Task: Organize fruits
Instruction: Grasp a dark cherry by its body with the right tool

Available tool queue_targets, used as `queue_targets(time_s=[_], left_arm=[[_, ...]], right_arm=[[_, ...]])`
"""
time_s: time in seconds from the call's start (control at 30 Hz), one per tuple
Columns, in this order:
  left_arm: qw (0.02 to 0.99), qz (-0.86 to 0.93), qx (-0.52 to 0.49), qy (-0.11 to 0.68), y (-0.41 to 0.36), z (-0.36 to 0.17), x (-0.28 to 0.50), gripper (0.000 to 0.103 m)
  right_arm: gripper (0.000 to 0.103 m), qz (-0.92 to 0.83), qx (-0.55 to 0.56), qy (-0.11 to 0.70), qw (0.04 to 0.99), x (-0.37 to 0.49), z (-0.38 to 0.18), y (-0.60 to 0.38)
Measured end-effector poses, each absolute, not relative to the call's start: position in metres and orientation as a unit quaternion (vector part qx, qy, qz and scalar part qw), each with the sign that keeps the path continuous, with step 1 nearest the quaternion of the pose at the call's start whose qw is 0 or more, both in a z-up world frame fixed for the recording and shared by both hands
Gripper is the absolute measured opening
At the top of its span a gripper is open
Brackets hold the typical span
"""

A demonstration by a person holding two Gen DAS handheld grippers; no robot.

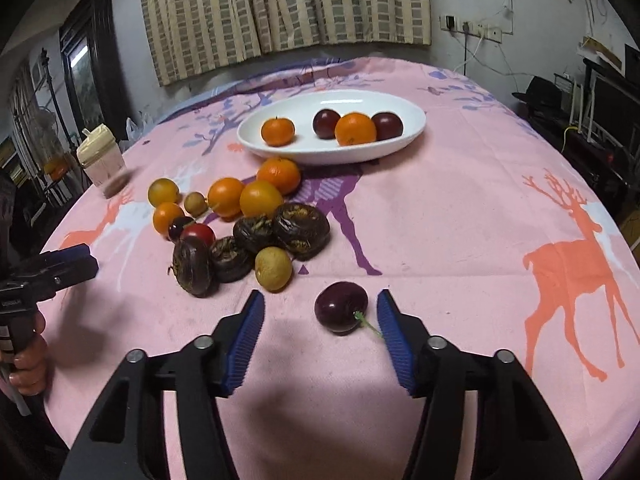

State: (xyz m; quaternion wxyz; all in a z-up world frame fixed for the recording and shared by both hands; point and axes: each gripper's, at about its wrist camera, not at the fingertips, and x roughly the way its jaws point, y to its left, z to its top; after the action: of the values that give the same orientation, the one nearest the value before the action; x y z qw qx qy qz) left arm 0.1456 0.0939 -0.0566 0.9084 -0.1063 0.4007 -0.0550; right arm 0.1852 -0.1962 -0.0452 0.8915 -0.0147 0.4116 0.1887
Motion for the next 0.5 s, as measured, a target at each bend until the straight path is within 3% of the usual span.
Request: queue_targets(time_s=[0.2,0.27,0.33,0.4,0.5], left_arm=[[0.908,-0.056,-0.110,0.401,0.095,-0.057,0.146,0.098],[0.908,-0.056,-0.106,0.401,0.094,-0.057,0.145,0.098],[0.909,-0.056,-0.103,0.400,0.093,-0.056,0.145,0.098],[0.910,-0.056,-0.100,0.399,0.092,-0.056,0.144,0.098],[0.913,-0.062,-0.085,0.395,0.086,-0.054,0.144,0.098]], right_arm=[[0.053,0.183,0.006,0.432,0.883,0.193,-0.051,-0.201],[0.049,0.181,0.000,0.440,0.880,0.196,-0.054,-0.198],[0.035,0.179,-0.002,0.451,0.874,0.199,-0.057,-0.197],[0.029,0.174,0.003,0.452,0.875,0.199,-0.058,-0.199],[0.029,0.185,0.023,0.442,0.877,0.197,-0.056,-0.204]])
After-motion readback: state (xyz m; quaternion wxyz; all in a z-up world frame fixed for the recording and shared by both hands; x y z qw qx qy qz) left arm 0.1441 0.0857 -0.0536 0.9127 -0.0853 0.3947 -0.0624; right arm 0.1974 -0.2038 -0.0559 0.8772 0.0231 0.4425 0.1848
